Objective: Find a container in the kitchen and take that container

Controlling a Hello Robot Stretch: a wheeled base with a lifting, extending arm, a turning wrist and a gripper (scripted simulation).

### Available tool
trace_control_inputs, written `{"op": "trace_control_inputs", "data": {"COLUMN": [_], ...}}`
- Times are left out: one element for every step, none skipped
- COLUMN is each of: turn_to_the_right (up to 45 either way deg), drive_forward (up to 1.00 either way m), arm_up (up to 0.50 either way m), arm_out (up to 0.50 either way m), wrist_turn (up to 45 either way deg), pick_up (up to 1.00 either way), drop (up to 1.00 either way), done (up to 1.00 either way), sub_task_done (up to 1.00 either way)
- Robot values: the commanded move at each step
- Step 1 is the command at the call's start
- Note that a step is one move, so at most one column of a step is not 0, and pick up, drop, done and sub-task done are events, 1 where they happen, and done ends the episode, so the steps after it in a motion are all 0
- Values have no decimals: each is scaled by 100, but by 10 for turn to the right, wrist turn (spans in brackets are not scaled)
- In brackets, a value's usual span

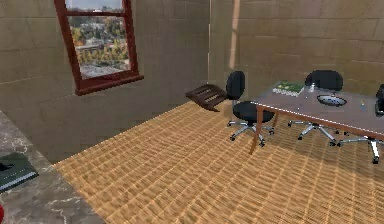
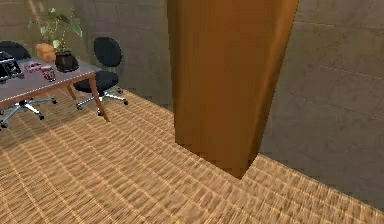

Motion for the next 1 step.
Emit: {"op": "trace_control_inputs", "data": {"turn_to_the_right": [0], "drive_forward": [30], "arm_up": [0], "arm_out": [0], "wrist_turn": [0], "pick_up": [0], "drop": [0], "done": [0], "sub_task_done": [0]}}
